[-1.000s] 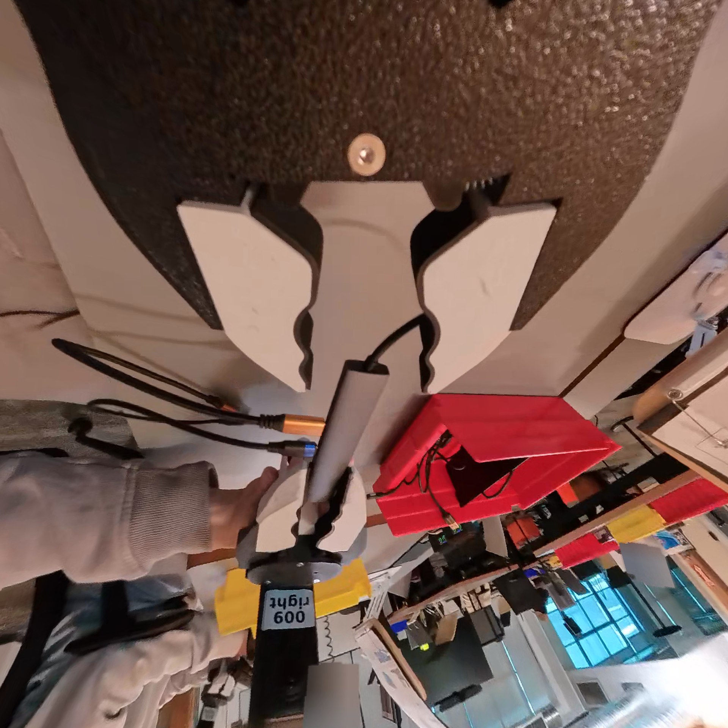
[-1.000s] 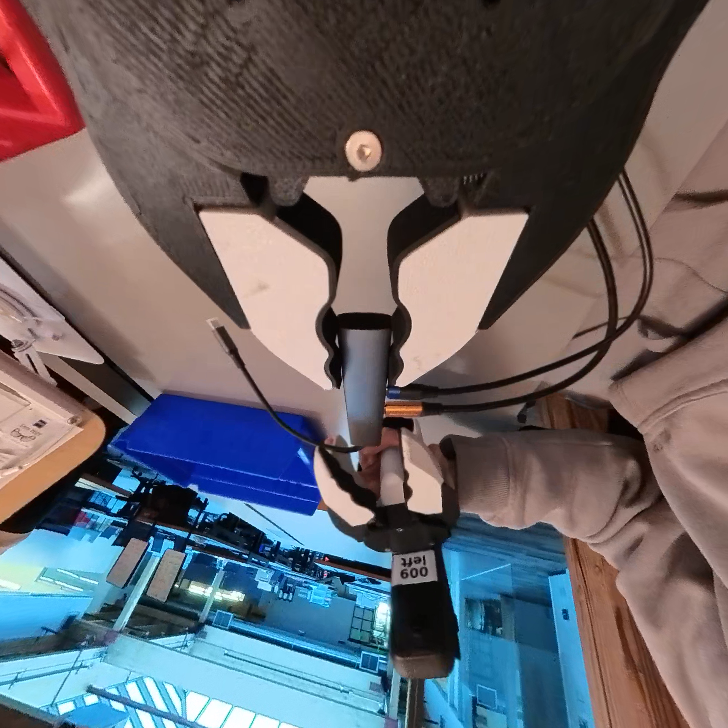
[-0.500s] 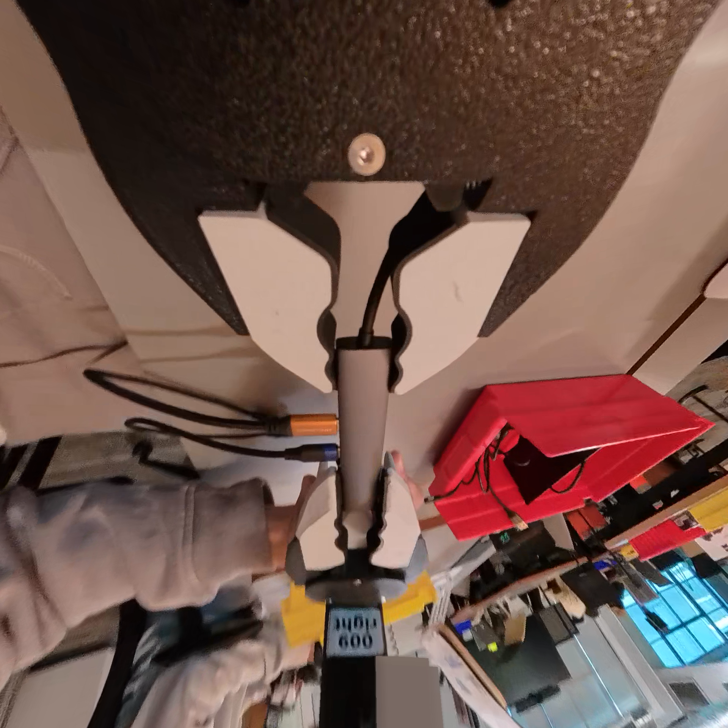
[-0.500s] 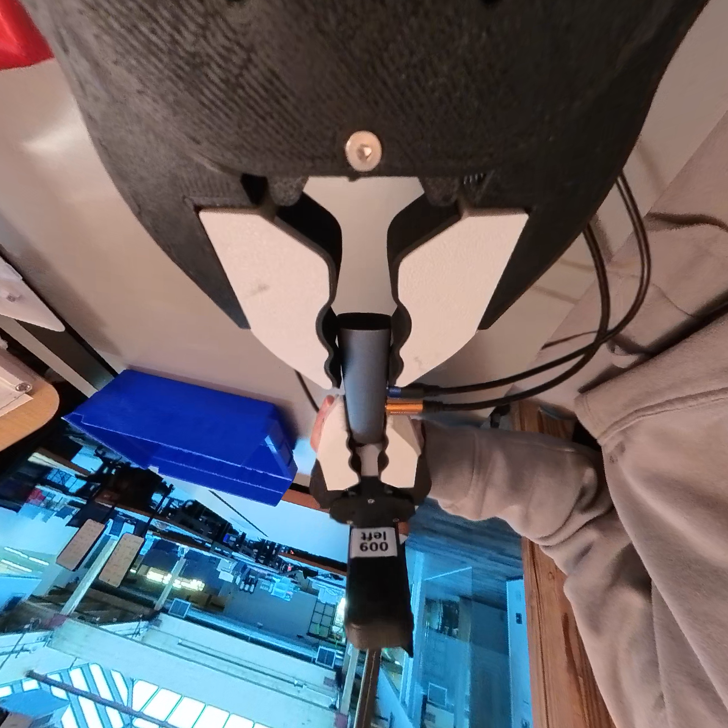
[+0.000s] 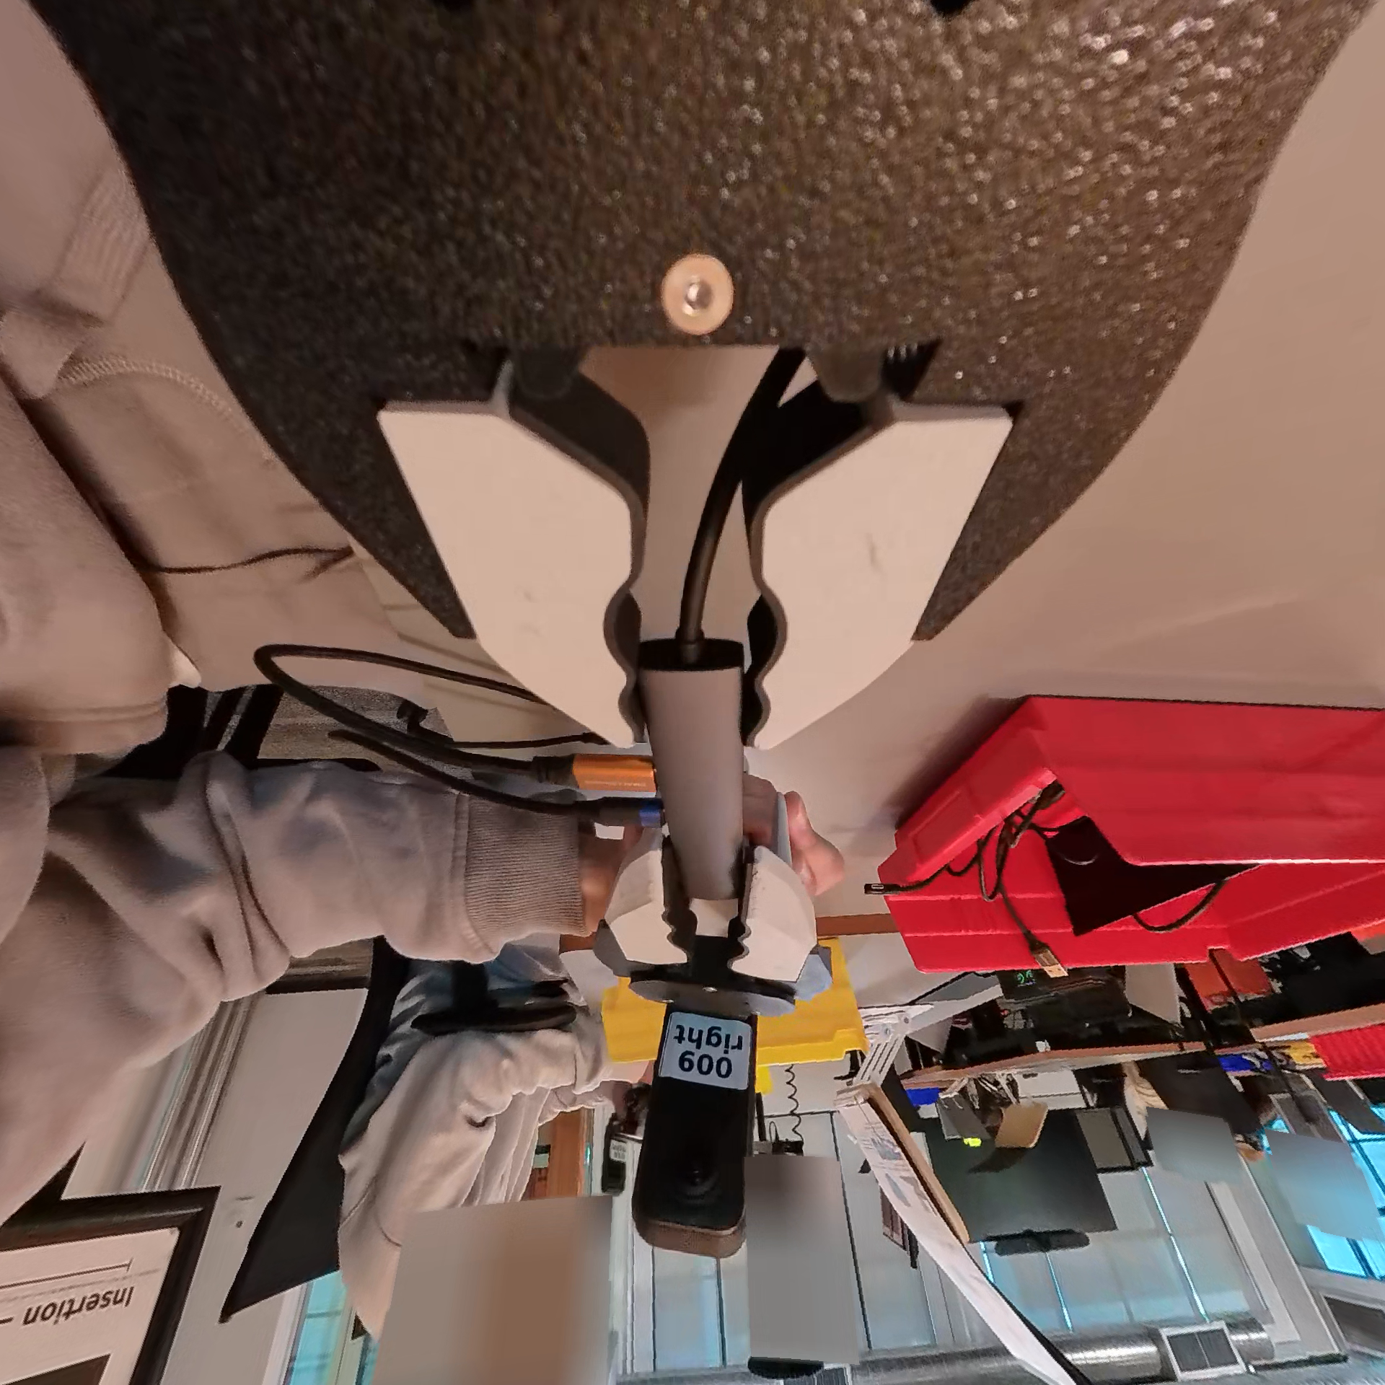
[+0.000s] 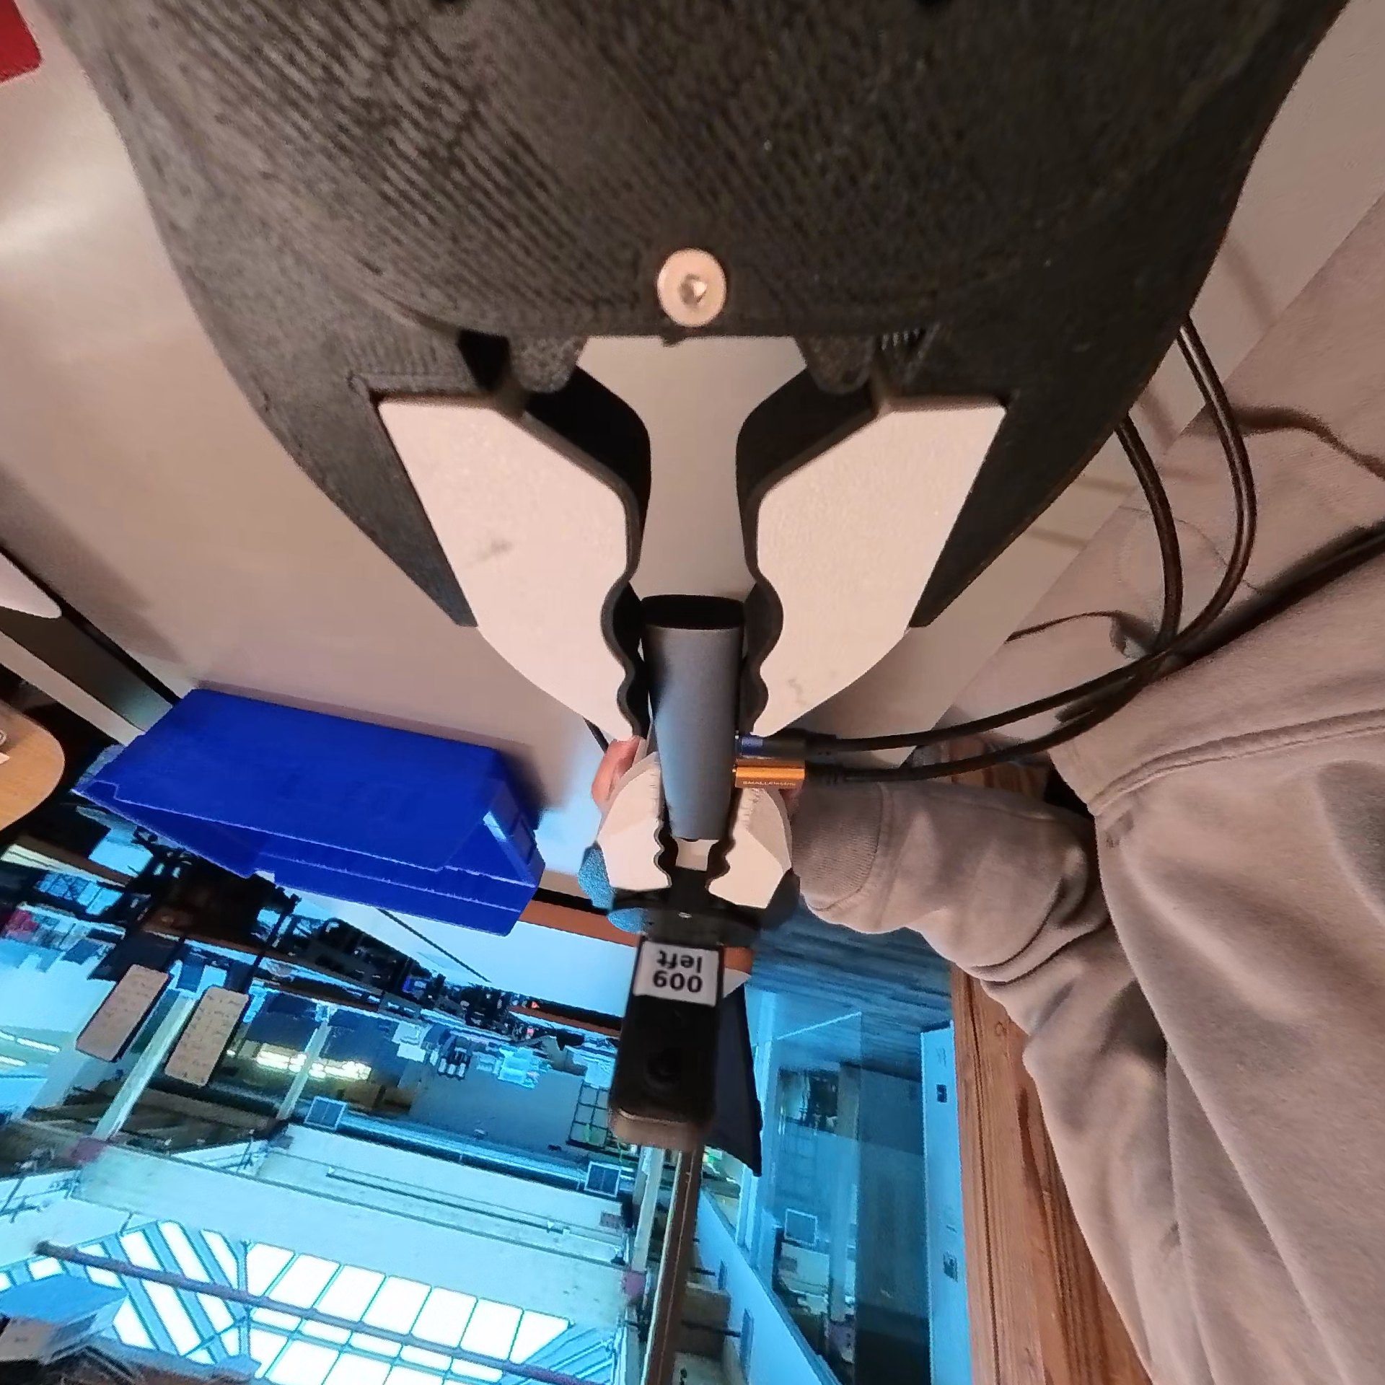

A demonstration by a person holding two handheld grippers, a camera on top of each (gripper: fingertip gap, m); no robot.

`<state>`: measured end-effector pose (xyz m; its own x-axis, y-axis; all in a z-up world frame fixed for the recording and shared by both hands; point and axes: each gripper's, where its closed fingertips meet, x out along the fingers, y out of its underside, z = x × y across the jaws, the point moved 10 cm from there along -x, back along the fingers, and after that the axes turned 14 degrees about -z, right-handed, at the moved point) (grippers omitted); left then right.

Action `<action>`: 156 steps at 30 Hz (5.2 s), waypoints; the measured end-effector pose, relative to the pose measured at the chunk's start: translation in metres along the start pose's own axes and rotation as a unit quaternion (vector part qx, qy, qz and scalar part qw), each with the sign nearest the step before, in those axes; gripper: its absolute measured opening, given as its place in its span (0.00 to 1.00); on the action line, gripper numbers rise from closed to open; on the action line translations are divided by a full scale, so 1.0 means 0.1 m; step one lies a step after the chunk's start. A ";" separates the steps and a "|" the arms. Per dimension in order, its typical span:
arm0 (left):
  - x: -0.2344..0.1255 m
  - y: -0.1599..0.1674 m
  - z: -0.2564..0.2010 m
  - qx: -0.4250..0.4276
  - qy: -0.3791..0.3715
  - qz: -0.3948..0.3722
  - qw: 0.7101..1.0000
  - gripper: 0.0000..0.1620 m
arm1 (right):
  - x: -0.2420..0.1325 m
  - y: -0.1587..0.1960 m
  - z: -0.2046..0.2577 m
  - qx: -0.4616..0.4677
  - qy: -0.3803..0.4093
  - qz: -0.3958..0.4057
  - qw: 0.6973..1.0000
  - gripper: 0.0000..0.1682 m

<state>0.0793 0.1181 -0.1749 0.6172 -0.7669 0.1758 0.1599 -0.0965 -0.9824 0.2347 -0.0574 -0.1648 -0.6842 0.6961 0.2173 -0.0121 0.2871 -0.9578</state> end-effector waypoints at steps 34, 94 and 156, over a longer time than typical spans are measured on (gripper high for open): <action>-0.14 -0.02 0.22 0.056 -0.379 -0.006 0.924 0.14 | 0.86 0.10 -0.04 -0.006 0.375 0.112 0.920 0.12; -0.19 0.04 0.20 0.018 -0.387 -0.043 0.921 0.14 | 0.91 0.27 0.10 -0.029 0.444 0.044 0.895 0.04; -0.70 -0.33 0.37 0.057 -0.467 -0.066 0.880 0.14 | -1.22 -0.89 -1.71 -0.006 0.456 -0.041 0.889 0.04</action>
<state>0.0590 0.1983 -0.1523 0.9429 0.1075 0.3152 0.3208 -0.0399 -0.9463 0.4437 -0.0557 -0.0736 0.1935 0.9152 0.3535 -0.0231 0.3644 -0.9309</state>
